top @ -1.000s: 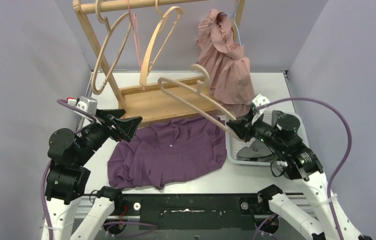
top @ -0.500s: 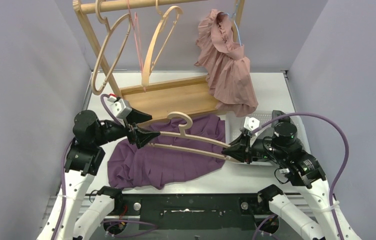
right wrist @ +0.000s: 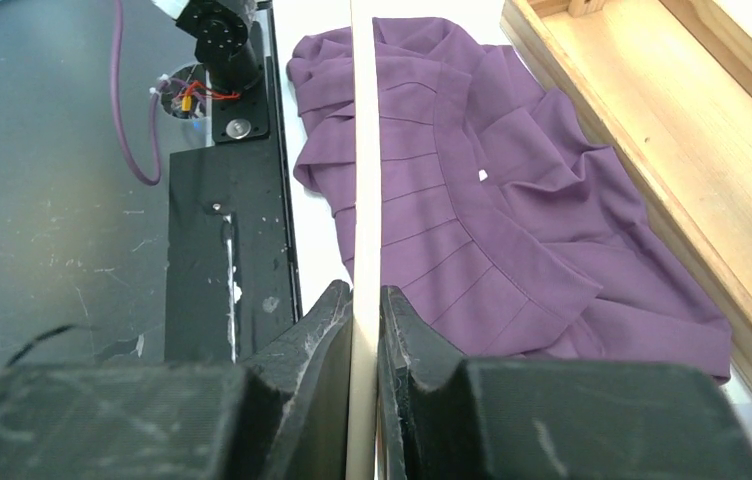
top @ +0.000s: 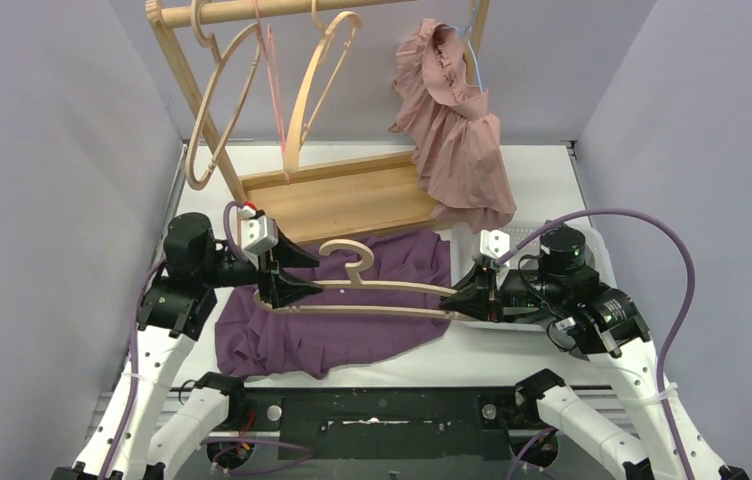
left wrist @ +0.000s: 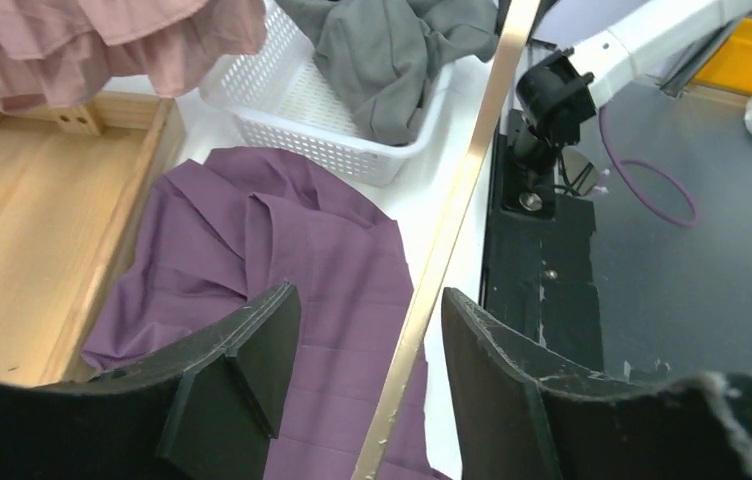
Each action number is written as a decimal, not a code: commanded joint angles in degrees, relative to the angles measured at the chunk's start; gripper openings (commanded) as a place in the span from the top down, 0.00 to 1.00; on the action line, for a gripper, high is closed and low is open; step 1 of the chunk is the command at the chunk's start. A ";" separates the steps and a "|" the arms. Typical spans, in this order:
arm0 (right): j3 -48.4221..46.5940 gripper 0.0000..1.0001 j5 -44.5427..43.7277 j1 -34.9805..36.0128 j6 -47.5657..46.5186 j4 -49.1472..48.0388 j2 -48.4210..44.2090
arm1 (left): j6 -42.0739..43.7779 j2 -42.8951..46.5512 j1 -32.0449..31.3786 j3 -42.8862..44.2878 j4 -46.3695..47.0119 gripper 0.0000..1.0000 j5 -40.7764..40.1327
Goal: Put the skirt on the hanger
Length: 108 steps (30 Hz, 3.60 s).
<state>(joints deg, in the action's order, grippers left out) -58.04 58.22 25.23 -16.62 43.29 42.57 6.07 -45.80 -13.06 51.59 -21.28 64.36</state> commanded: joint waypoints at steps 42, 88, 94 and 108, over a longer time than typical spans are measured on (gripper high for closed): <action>-4.87 1.00 -15.20 21.42 5.85 -38.12 25.50 | 12.15 -1.95 -10.90 2.47 -6.08 0.99 -11.38; 4.59 1.00 -8.40 12.66 7.87 -11.04 20.96 | -72.22 -15.65 -4.41 -16.42 -19.22 0.45 -67.95; 3.46 1.00 -6.42 13.45 7.83 -12.46 21.06 | -65.67 -17.15 -3.78 -8.39 -21.23 0.40 -67.72; 5.56 1.00 -0.61 18.56 7.96 -14.02 21.54 | -51.15 -25.11 -4.08 -1.82 -30.83 0.38 -59.84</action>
<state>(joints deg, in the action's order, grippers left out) -52.97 52.84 42.59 -8.14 30.44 64.64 -49.84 -71.46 -17.10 49.52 -48.69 0.19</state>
